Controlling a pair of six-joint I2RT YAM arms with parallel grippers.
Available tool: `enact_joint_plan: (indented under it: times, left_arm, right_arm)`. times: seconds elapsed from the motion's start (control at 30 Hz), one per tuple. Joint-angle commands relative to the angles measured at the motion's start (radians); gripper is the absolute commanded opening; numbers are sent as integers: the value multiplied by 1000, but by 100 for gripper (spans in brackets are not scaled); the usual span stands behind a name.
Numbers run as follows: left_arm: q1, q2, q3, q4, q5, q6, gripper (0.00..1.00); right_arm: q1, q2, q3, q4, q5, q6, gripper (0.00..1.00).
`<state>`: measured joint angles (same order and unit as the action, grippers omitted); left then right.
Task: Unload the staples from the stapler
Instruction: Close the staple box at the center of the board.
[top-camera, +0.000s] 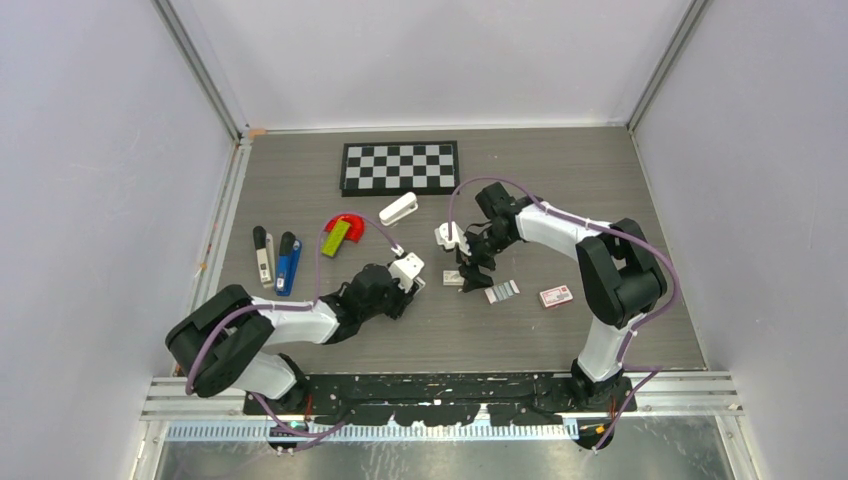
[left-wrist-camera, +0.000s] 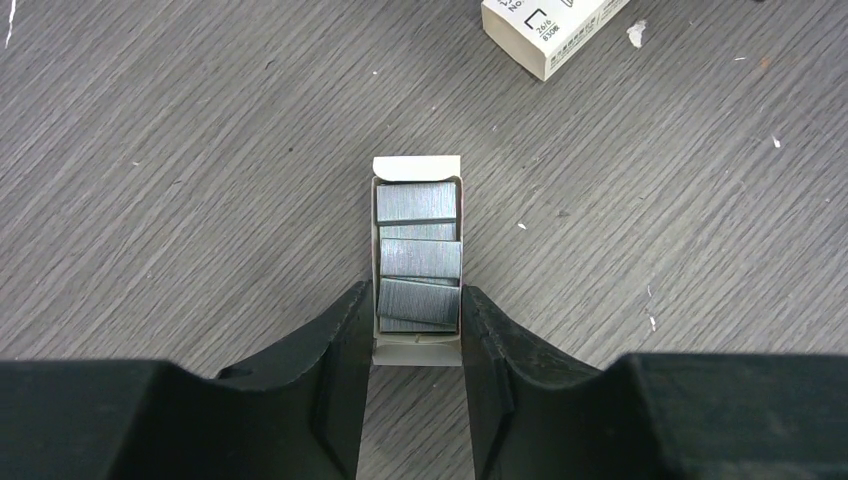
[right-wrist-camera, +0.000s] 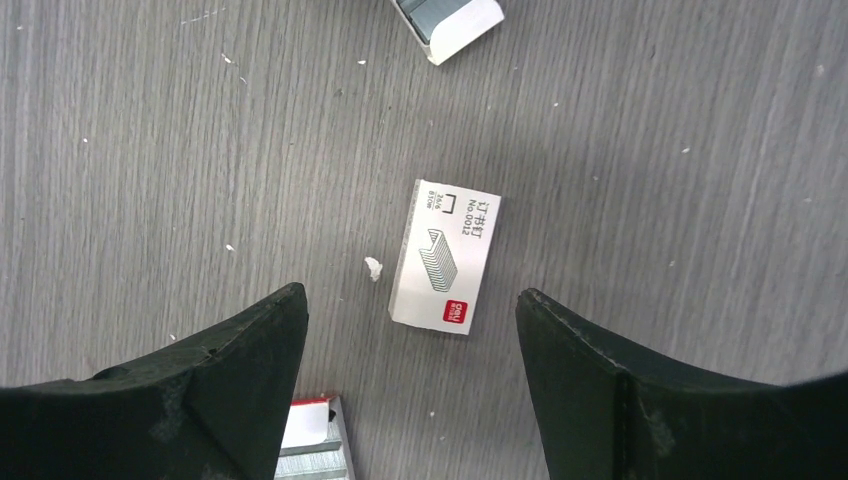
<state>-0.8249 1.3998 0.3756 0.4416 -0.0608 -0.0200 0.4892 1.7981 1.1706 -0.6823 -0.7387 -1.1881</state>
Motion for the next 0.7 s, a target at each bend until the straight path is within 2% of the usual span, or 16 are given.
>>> enact_joint_plan:
  times: [0.0, 0.33, 0.67]
  left_arm:
    - [-5, 14, -14, 63, 5, 15, 37]
    - [-6, 50, -33, 134, 32, 14, 35]
    - [-6, 57, -36, 163, 56, 15, 34]
  right_arm:
    - [5, -14, -29, 122, -37, 61, 79]
    - [12, 2, -64, 194, -1, 92, 75]
    - [18, 2, -104, 198, 11, 22, 75]
